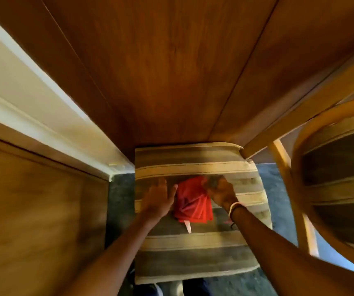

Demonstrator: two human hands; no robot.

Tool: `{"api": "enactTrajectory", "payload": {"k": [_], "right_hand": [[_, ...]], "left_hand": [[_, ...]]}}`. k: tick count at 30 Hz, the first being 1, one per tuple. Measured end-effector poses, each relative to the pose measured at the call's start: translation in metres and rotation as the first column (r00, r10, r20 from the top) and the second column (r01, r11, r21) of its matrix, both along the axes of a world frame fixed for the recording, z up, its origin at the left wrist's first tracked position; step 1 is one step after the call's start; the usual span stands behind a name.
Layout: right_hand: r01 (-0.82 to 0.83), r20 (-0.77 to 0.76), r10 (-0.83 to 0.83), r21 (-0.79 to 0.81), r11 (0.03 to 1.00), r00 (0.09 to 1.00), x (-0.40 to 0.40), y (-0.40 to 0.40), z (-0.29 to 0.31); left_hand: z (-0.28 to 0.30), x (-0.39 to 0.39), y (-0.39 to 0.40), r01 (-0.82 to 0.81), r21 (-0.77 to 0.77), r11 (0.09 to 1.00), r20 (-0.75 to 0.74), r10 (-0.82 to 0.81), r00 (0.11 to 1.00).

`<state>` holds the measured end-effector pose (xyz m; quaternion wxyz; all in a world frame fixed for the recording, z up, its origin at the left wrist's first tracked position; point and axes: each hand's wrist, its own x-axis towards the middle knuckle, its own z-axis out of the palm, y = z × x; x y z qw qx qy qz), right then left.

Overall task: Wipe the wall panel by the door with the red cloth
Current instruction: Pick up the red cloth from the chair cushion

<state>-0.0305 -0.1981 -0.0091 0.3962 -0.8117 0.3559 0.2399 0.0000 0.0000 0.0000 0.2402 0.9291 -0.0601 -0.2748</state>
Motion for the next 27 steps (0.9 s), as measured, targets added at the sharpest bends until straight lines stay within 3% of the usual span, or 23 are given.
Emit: {"api": "enactTrajectory", "payload": {"k": [4,7,14,21,27], "right_hand": [[0.059,-0.040,-0.060,-0.019,0.998,0.997,-0.011,0.006,-0.030],[0.084,-0.053,-0.083,0.011,0.996,0.995,-0.010,0.008,-0.043],[0.149,-0.016,-0.148,0.170,0.974,0.989,-0.007,0.007,-0.030],[0.085,0.224,-0.120,0.157,0.984,0.967,0.023,0.014,0.059],[0.029,0.430,-0.075,0.114,0.993,0.900,0.062,0.011,0.172]], "left_hand": [[-0.036,-0.005,-0.014,-0.101,-0.022,0.995,-0.104,0.098,0.990],[-0.055,-0.003,-0.025,-0.193,-0.123,0.973,-0.162,0.172,0.972],[-0.048,0.004,-0.028,-0.220,-0.232,0.948,-0.165,0.184,0.969],[0.038,0.034,-0.025,-0.099,-0.417,0.904,0.075,0.143,0.987],[0.158,0.064,-0.022,0.022,-0.492,0.870,0.337,0.167,0.927]]}}
